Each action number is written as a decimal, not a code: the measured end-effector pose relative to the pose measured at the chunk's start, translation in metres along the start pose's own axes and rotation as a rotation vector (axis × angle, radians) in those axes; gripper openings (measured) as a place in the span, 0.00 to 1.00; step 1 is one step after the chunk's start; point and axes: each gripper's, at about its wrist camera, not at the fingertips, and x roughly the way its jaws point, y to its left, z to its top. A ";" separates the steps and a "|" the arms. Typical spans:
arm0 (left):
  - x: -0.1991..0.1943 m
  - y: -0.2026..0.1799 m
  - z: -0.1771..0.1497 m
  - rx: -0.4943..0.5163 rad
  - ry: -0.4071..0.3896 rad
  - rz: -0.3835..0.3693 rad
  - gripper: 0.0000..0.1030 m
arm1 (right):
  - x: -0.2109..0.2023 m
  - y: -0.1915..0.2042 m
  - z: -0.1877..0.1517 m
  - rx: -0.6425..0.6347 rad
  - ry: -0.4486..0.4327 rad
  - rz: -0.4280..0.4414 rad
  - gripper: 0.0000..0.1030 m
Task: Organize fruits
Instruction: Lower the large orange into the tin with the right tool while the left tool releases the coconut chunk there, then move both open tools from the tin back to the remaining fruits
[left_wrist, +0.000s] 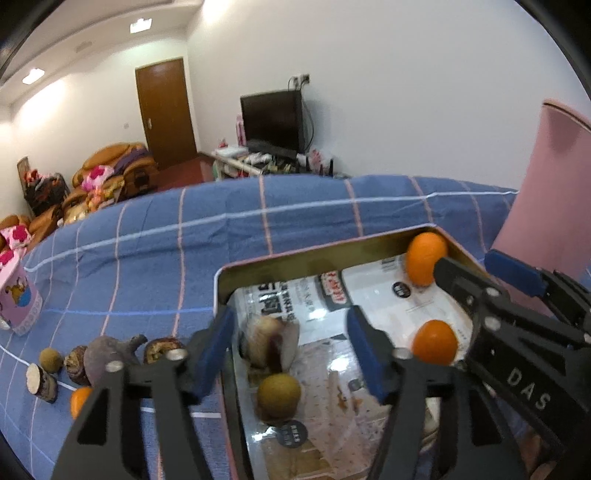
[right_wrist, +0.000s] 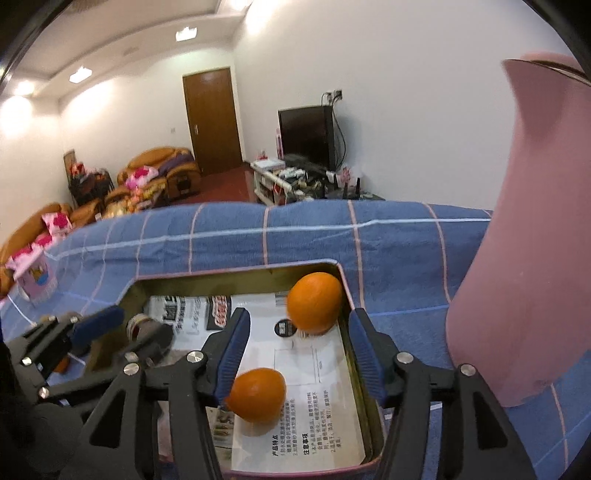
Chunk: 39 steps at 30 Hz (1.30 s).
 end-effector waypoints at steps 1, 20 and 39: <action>-0.006 -0.002 0.000 0.009 -0.031 0.013 0.75 | -0.004 -0.001 0.000 0.008 -0.020 -0.010 0.62; -0.038 0.019 -0.009 -0.029 -0.215 0.176 0.99 | -0.060 -0.012 -0.003 0.099 -0.360 -0.204 0.78; -0.061 0.048 -0.031 -0.066 -0.206 0.153 1.00 | -0.079 0.020 -0.025 0.048 -0.251 -0.196 0.88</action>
